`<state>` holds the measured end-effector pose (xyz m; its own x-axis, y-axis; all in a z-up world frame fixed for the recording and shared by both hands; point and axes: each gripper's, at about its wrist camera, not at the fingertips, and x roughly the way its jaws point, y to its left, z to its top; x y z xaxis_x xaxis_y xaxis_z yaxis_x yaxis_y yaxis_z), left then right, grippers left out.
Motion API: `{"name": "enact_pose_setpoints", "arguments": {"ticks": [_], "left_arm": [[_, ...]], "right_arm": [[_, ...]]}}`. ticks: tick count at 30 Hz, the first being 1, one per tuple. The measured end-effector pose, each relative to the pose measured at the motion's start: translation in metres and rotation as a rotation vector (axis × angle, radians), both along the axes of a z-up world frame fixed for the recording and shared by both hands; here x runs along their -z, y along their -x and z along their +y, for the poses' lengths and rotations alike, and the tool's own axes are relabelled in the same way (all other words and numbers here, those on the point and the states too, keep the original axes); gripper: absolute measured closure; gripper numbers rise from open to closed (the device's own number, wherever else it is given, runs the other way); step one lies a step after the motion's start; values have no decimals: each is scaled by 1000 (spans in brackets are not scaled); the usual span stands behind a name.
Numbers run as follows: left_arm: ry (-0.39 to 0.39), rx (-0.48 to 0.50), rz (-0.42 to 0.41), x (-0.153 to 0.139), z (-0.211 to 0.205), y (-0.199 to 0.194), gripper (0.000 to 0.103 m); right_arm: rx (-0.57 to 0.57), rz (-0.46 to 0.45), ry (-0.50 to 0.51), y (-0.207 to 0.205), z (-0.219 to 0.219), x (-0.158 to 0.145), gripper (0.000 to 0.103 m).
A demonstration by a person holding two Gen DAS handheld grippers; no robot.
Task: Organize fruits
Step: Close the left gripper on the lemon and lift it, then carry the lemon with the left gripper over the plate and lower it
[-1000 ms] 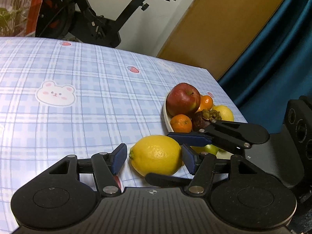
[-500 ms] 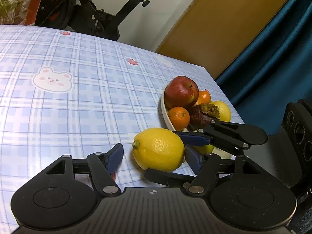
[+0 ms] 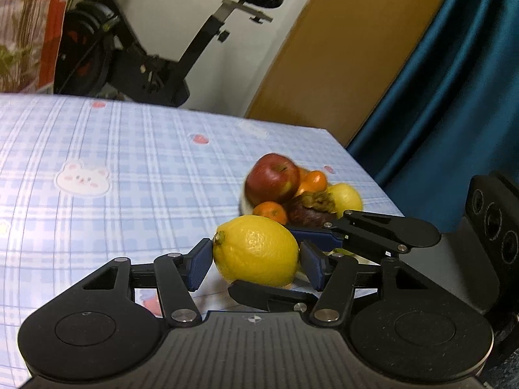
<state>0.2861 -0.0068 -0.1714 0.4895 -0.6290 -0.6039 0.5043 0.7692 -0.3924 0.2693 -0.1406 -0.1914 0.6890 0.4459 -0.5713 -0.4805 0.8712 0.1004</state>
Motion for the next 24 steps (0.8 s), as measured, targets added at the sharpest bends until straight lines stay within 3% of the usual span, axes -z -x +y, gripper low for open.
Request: {"name": "enact_pose_setpoints", "arguments": {"ticks": [13, 24], "left_arm": [[-52, 178, -32, -9, -83, 25, 42], [-112, 216, -17, 4, -133, 18, 41]], "right_arm": [[158, -13, -78, 58, -72, -5, 41], [217, 18, -90, 52, -119, 6, 41]]}}
